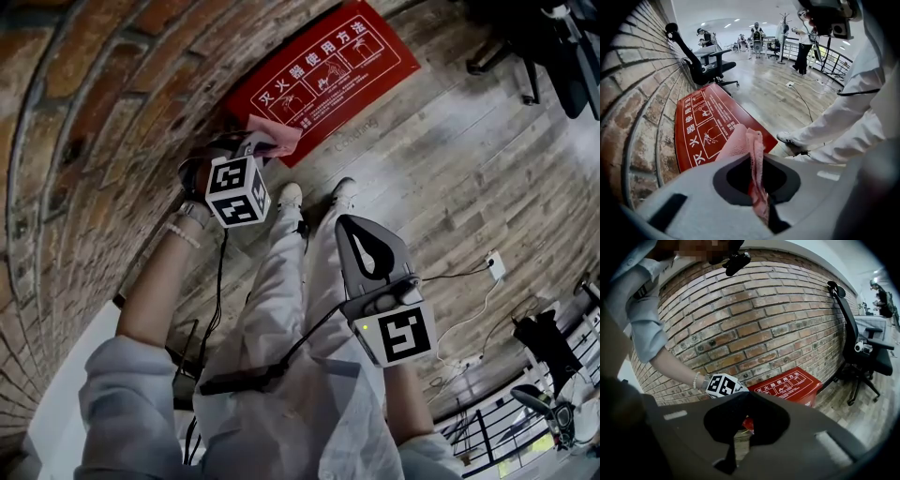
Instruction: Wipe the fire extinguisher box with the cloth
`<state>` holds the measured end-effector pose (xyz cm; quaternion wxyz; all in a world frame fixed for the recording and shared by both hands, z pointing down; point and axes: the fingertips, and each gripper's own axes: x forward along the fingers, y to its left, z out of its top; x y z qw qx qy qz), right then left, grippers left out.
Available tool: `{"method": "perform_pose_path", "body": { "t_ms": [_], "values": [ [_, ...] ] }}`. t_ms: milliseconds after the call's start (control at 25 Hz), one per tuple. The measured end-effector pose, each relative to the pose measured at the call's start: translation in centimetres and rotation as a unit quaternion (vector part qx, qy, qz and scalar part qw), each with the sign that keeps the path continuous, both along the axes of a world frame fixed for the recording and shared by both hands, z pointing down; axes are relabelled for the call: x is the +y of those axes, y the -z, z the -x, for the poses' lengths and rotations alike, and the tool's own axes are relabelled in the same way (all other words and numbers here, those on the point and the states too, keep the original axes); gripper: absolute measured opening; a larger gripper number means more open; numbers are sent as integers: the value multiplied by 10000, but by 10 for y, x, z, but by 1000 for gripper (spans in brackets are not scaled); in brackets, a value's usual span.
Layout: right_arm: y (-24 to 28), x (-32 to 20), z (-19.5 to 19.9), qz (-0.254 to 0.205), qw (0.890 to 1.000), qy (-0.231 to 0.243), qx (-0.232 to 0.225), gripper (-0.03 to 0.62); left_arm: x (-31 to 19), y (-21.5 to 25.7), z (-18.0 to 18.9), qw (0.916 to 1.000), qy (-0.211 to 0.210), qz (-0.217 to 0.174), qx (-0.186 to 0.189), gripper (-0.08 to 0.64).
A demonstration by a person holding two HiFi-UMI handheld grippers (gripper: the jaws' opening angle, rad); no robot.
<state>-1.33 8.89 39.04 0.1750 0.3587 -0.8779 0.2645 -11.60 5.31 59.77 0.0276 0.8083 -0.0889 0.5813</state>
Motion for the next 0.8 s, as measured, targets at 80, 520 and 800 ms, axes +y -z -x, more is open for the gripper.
{"method": "perform_pose_path", "body": {
  "t_ms": [80,520,800],
  "values": [
    [-2,1,0,37,10000,-8,-4,8,2,0,1,10000,75,43,30,9],
    [-5,1,-12,94,9998,-173,-29,8,-2,15,-4,9999,102,52,47,9],
    [-12,-4,-41,203,9992,-341,27,8,-40,47,-37,9988,268,-304,283,9]
  ]
}}
